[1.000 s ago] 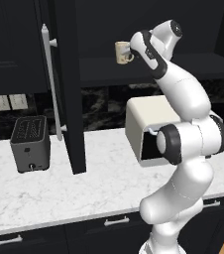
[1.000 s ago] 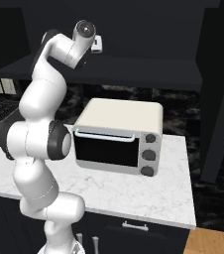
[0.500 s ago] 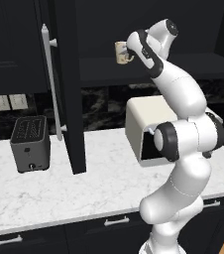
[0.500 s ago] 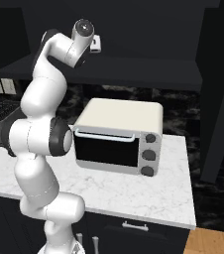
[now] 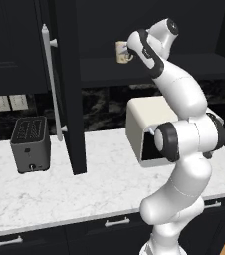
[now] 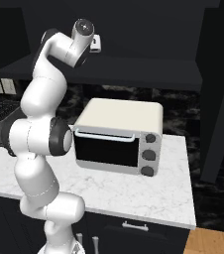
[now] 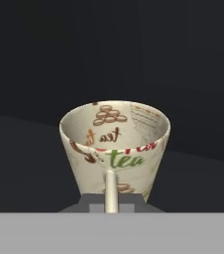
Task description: Gather all objects into one cabinet and sort the glasses and bowls to opposite sides.
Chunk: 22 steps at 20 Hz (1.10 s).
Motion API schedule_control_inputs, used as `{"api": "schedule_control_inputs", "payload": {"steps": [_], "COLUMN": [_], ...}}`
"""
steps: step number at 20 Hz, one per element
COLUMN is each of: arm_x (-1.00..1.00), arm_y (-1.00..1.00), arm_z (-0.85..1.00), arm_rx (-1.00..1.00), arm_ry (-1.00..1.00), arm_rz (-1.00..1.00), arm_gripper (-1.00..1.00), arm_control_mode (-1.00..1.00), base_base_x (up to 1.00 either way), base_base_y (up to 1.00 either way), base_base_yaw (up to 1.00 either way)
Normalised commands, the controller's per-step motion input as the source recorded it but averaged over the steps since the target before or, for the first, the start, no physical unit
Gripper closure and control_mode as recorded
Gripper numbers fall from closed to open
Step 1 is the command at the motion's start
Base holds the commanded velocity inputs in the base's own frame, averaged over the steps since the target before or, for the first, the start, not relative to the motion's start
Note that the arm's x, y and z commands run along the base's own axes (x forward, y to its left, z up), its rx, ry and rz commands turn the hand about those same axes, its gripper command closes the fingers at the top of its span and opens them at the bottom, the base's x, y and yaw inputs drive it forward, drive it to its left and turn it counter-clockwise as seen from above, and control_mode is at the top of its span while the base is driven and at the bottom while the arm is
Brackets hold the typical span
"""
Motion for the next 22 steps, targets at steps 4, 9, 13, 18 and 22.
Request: {"api": "schedule_control_inputs", "payload": {"steps": [4,9,13,18,22], "arm_x": [-0.03,-0.32,-0.37,-0.41,-0.30], "arm_y": [0.00,0.00,-0.02,-0.06,-0.01], "arm_z": [0.01,0.00,0.00,0.00,0.00], "arm_rx": [0.00,0.00,0.00,0.00,0.00], "arm_ry": [0.00,0.00,0.00,0.00,0.00], "arm_rz": [0.00,0.00,0.00,0.00,0.00], "arm_gripper": [1.00,1.00,1.00,1.00,1.00], "arm_control_mode": [-1.00,-1.00,-1.00,-1.00,-1.00], "base_base_x": [0.00,0.00,0.00,0.00,0.00], "base_base_y": [0.00,0.00,0.00,0.00,0.00], "base_base_yaw": [0.00,0.00,0.00,0.00,0.00]}}
